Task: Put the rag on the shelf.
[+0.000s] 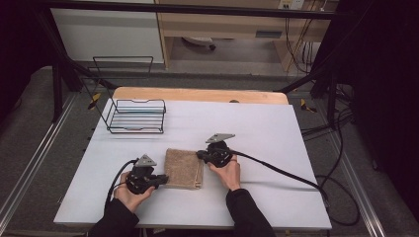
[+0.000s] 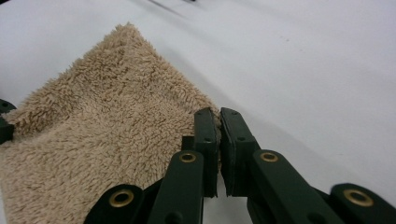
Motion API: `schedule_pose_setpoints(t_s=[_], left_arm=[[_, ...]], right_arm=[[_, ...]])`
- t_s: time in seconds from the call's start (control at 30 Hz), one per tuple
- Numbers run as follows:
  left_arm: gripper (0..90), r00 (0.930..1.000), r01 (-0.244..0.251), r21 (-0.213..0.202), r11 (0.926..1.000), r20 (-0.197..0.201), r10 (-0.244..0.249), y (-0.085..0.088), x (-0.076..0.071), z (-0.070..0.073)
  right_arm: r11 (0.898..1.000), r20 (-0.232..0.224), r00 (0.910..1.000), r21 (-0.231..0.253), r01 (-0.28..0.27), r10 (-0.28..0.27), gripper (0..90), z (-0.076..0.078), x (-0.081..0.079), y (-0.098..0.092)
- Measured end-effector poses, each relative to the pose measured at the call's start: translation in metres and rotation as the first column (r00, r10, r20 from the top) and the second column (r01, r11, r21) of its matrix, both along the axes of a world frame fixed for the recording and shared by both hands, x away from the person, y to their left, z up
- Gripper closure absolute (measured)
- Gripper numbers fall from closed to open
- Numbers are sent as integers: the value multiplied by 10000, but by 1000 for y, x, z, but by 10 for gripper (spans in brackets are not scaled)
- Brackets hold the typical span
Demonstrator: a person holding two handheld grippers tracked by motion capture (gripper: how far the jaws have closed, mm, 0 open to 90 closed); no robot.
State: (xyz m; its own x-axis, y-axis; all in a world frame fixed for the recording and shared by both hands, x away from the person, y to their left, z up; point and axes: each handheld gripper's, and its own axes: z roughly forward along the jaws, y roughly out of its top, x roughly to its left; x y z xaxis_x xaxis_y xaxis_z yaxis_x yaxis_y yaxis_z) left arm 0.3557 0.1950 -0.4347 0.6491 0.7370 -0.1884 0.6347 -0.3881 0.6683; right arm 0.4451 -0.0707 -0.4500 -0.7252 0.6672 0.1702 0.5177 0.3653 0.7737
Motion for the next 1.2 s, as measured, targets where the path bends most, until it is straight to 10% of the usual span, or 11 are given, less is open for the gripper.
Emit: schedule_pose_setpoints(t_s=[0.2,0.73,1.2], left_arm=[[762,9996,-73,241,9997,267,67,2,1,-2],[135,9988,-14,221,9998,484,4,15,15,10],[63,9968,52,58,10000,798,-56,10,33,25]], right_arm=[[10000,274,9996,-60,-70,72,770,4,-1,-3],[9991,390,9984,150,398,-404,238,16,-27,-65],[9957,110,9964,402,835,-840,38,14,-49,-119]])
